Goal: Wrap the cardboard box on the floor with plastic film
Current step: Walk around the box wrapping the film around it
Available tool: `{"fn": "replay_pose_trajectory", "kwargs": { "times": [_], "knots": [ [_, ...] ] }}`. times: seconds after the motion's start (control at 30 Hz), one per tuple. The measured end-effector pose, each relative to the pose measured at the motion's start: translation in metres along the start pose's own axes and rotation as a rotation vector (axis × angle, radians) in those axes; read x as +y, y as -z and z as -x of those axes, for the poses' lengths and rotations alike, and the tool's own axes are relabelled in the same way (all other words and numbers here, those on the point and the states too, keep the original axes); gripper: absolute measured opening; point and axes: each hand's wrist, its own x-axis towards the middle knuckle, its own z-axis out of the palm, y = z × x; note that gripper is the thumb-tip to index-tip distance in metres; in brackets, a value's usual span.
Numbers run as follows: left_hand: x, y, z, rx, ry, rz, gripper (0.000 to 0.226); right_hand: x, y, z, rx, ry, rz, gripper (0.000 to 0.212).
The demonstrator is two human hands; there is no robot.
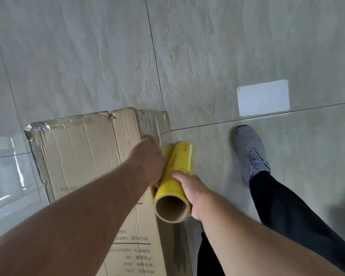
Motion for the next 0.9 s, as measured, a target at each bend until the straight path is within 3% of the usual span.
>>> {"fn": "replay_pose_trajectory", "kwargs": {
  "times": [0.17,0.33,0.4,0.5,0.63,0.73,0.83,0.9],
  "knots": [
    [0.002,0.005,0.001,0.044,0.013,0.086,0.034,-0.004,0.009,0.015,0.127,0.031,0.46,0.136],
    [0.007,0.008,0.002,0.011,0.011,0.004,0.036,-0.017,0.012,0.035,0.026,-0.019,0.686,0.097],
    [0.008,0.007,0.002,-0.014,0.021,-0.039,0.042,-0.012,0.005,0.029,0.021,-0.019,0.684,0.099],
    [0.017,0.004,0.002,-0.031,0.031,-0.024,0.047,-0.002,-0.005,0.02,0.057,-0.03,0.596,0.118],
    [0.026,-0.007,-0.001,0.019,0.003,0.028,0.041,0.015,0.005,0.003,0.066,-0.054,0.298,0.104],
    [0.027,-0.007,-0.001,0.011,-0.028,0.066,0.046,0.039,0.018,-0.004,0.013,-0.152,-0.046,0.106],
    [0.034,0.002,0.003,-0.032,-0.073,0.123,0.037,0.044,0.018,0.024,-0.052,-0.162,-0.236,0.069],
    [0.041,0.003,0.007,-0.061,-0.082,0.128,0.031,0.044,0.018,0.026,-0.082,-0.148,-0.259,0.061]
  ]
}}
